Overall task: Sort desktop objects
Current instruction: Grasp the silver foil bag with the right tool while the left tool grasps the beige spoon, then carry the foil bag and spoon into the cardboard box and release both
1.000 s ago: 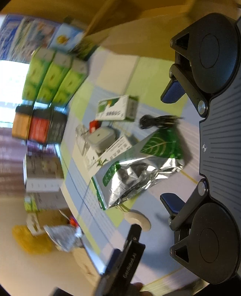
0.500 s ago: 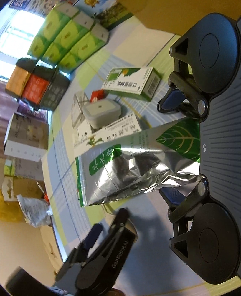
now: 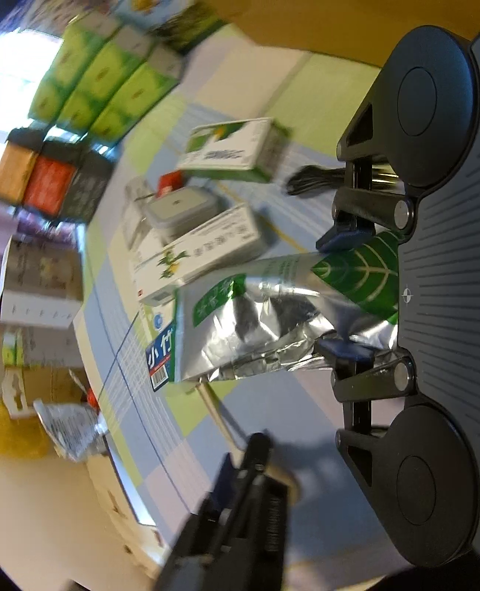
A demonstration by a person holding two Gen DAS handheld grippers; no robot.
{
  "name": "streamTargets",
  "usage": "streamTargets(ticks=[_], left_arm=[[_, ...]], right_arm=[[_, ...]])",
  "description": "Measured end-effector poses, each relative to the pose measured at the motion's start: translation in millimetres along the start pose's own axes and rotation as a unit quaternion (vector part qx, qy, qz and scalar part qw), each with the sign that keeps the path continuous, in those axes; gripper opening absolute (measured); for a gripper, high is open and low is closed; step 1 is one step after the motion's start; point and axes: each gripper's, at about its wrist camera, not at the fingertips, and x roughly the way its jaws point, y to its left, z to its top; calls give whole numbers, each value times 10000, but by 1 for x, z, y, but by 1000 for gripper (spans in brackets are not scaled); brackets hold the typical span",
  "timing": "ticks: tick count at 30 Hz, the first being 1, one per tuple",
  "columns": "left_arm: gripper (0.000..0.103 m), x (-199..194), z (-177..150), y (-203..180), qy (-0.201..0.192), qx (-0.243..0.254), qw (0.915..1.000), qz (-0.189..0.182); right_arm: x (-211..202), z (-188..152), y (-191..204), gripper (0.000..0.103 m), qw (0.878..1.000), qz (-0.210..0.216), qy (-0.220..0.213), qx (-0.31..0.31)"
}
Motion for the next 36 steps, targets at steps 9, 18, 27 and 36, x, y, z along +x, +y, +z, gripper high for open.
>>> streamTargets(ticks=[9, 18, 27, 36], left_arm=[[34, -20, -21, -6, -120, 145, 9998, 118], [19, -6, -11, 0, -104, 101, 9999, -16], [4, 0, -8, -4, -131, 264, 9995, -111], [4, -12, -10, -6, -163, 157, 9996, -149]], right_arm=[[-34, -25, 11, 84, 9995, 6, -247, 190], [-4, -22, 15, 84, 9999, 23, -142, -19], [6, -20, 16, 72, 9999, 88, -133, 44], [-9, -20, 12, 48, 9988, -28, -310, 381]])
